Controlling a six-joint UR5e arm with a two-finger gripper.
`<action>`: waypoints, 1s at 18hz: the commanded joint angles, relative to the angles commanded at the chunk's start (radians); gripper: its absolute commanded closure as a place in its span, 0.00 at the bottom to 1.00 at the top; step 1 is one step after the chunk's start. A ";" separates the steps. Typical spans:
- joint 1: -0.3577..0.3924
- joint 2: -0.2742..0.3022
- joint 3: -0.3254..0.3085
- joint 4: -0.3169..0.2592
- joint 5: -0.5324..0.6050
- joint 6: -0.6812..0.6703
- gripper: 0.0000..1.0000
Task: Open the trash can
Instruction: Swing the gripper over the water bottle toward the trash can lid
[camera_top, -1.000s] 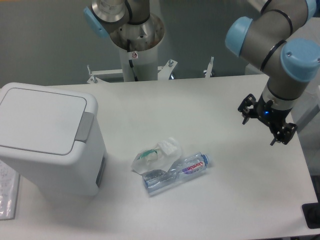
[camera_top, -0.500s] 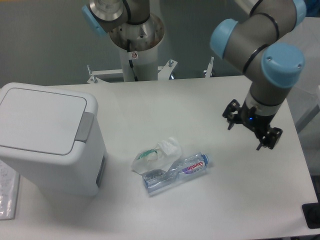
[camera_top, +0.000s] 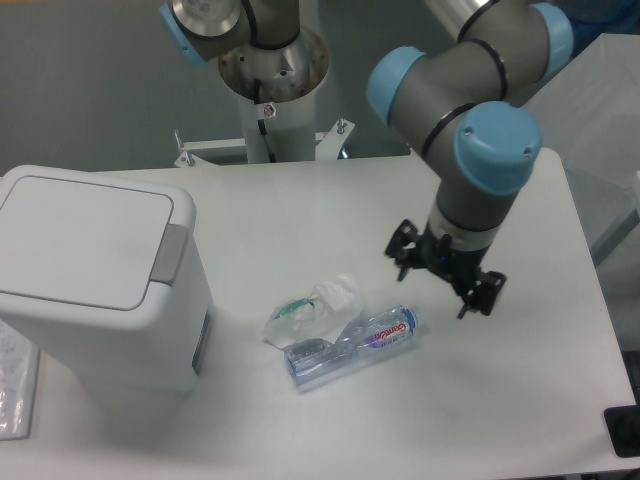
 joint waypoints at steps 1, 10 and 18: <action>-0.002 0.000 0.008 -0.002 -0.055 -0.042 0.00; -0.025 0.041 -0.014 -0.002 -0.605 -0.217 0.00; -0.032 0.153 -0.144 0.002 -0.685 -0.301 0.00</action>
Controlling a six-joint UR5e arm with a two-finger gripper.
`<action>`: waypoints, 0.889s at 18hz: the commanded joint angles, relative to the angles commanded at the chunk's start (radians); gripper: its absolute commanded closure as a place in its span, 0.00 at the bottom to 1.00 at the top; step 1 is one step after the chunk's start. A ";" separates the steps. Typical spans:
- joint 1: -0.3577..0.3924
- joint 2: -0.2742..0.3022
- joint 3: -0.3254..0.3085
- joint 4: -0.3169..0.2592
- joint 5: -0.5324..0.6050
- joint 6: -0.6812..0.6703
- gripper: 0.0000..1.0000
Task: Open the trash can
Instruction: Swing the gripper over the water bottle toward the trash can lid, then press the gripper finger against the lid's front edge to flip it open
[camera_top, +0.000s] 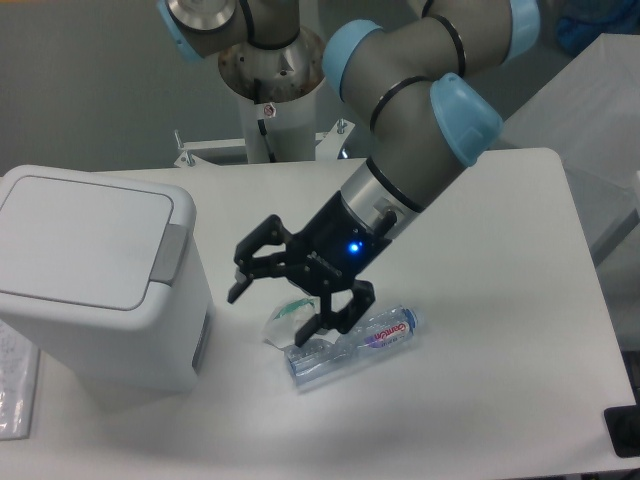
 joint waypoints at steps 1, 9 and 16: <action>-0.002 0.020 -0.026 0.003 0.002 0.003 0.00; -0.048 0.055 -0.065 0.023 0.023 0.046 0.00; -0.064 0.031 -0.088 0.127 0.098 0.040 0.00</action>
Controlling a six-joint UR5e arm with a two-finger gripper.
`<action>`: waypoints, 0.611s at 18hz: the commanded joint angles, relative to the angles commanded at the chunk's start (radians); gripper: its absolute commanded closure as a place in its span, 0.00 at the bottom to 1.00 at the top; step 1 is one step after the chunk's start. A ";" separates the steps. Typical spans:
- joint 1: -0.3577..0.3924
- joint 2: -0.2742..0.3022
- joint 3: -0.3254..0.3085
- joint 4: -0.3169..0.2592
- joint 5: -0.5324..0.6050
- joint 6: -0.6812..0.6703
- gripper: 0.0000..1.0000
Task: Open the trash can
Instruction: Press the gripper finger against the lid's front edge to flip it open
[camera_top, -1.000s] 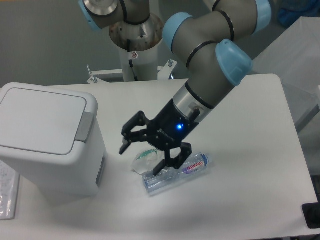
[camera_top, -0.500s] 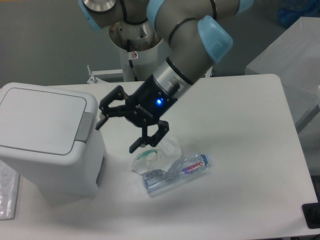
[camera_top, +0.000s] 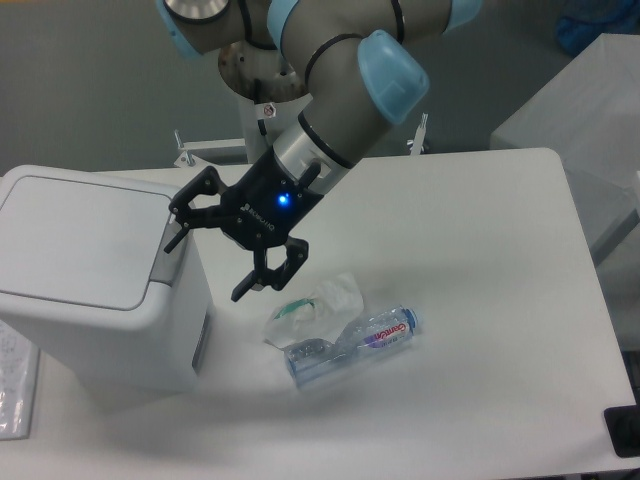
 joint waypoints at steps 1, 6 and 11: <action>0.000 0.000 -0.003 0.003 0.003 0.001 0.00; -0.002 0.005 -0.014 0.005 0.025 0.003 0.00; -0.002 0.005 -0.014 0.003 0.023 -0.003 0.00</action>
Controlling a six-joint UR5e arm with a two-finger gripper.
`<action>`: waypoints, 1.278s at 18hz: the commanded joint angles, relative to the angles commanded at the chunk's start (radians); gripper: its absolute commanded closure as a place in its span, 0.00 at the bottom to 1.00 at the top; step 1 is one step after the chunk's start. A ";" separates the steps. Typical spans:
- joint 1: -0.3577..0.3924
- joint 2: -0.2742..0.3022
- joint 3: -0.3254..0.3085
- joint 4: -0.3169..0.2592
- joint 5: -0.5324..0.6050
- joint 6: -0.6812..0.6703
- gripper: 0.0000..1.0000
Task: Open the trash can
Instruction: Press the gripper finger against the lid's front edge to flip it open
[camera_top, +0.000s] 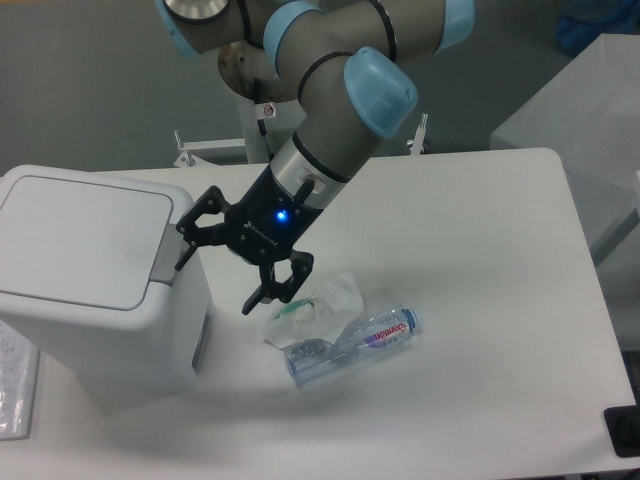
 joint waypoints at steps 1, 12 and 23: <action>0.000 0.000 0.002 -0.003 0.000 -0.006 0.00; -0.017 0.011 0.000 -0.009 0.002 -0.031 0.00; -0.020 0.005 -0.002 0.002 0.002 -0.068 0.00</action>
